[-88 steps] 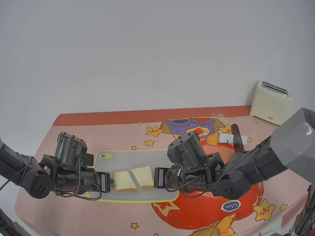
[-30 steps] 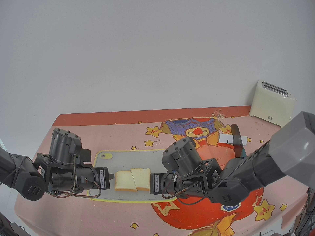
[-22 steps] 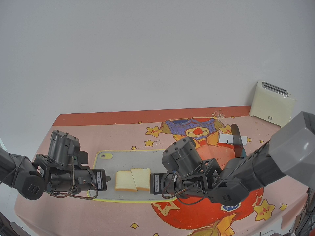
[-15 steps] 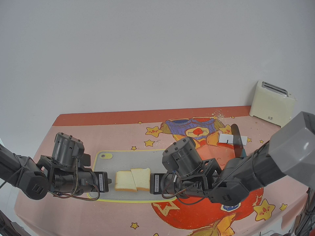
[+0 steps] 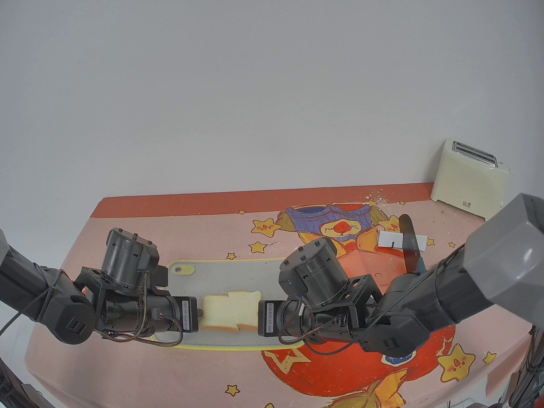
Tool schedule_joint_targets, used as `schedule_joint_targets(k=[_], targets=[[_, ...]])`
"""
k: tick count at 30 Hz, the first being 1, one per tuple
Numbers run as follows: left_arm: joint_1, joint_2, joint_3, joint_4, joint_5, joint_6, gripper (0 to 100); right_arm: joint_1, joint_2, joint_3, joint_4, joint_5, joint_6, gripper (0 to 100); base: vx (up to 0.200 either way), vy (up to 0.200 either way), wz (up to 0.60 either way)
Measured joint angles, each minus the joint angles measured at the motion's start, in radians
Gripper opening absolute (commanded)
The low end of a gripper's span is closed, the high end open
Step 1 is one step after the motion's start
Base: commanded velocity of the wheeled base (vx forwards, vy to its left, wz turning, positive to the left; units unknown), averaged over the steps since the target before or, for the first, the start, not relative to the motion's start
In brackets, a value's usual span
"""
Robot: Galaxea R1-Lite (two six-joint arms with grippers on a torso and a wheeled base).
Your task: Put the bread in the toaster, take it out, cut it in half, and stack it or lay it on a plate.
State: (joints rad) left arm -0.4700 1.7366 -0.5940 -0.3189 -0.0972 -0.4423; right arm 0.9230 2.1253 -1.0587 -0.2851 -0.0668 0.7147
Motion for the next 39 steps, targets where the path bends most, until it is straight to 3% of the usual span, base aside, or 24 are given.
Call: schedule_joint_targets(k=[12,19,25,28,39], targets=[[-0.007,0.003,-0.006,-0.003,-0.008,-0.006,0,0.0,0.01,-0.001,0.0,0.0,0.0,0,0.0,0.0,0.0],[-0.018,-0.004,-0.035,-0.006,-0.028,-0.07,0,0.001,0.016,-0.002,-0.003,0.001,0.0,0,0.0,0.0,0.0],[-0.037,-0.005,-0.051,-0.048,-0.04,-0.093,0,0.005,0.018,-0.001,-0.004,0.001,0.0,0,0.0,0.0,0.0],[-0.05,-0.004,-0.052,-0.097,-0.041,-0.125,0,0.007,0.019,-0.001,-0.003,0.0,0.0,0,0.0,0.0,0.0],[-0.089,0.039,-0.046,-0.223,-0.041,-0.161,0,0.022,0.016,0.0,-0.002,0.002,0.0,0,0.0,0.0,0.0]])
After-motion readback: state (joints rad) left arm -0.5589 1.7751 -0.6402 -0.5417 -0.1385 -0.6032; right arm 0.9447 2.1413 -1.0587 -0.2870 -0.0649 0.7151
